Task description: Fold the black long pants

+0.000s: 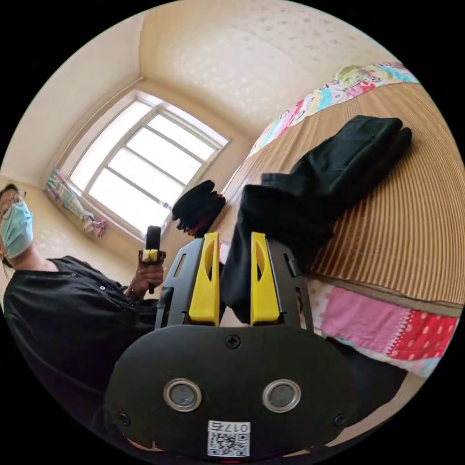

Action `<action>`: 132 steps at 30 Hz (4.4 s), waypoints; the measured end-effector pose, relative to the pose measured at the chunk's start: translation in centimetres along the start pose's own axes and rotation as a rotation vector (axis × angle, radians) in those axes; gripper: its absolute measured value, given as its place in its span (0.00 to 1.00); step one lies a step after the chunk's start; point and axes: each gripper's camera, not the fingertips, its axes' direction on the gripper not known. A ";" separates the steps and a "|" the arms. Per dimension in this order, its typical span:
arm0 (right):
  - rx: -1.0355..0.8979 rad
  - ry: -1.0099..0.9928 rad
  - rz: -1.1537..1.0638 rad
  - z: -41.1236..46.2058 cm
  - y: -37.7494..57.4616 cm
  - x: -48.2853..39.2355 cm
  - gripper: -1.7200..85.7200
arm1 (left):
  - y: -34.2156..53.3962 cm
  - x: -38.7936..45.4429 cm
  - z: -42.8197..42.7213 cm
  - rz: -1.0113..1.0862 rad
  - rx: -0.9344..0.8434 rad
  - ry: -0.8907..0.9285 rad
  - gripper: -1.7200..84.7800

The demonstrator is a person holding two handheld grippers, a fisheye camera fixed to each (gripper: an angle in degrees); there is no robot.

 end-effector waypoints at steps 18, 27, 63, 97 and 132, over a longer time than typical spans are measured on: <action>0.172 -0.322 -0.147 -5.4 -6.0 -3.9 0.04 | -3.1 4.7 0.0 0.075 0.111 -0.388 0.10; 0.086 -0.756 -0.151 -7.3 0.2 -7.4 0.02 | -8.4 3.2 4.0 0.222 0.037 -0.384 0.18; 0.573 -0.540 -0.289 -23.7 -28.9 -12.0 0.03 | -31.6 11.2 -26.9 0.474 0.505 -0.324 0.09; -0.151 0.143 0.031 4.6 1.9 1.2 0.06 | -11.8 -14.2 7.7 0.069 -0.372 -0.522 0.15; -0.410 0.608 -0.130 19.5 5.3 -1.9 0.11 | -9.2 -21.1 -1.9 -0.216 -0.230 -0.547 0.08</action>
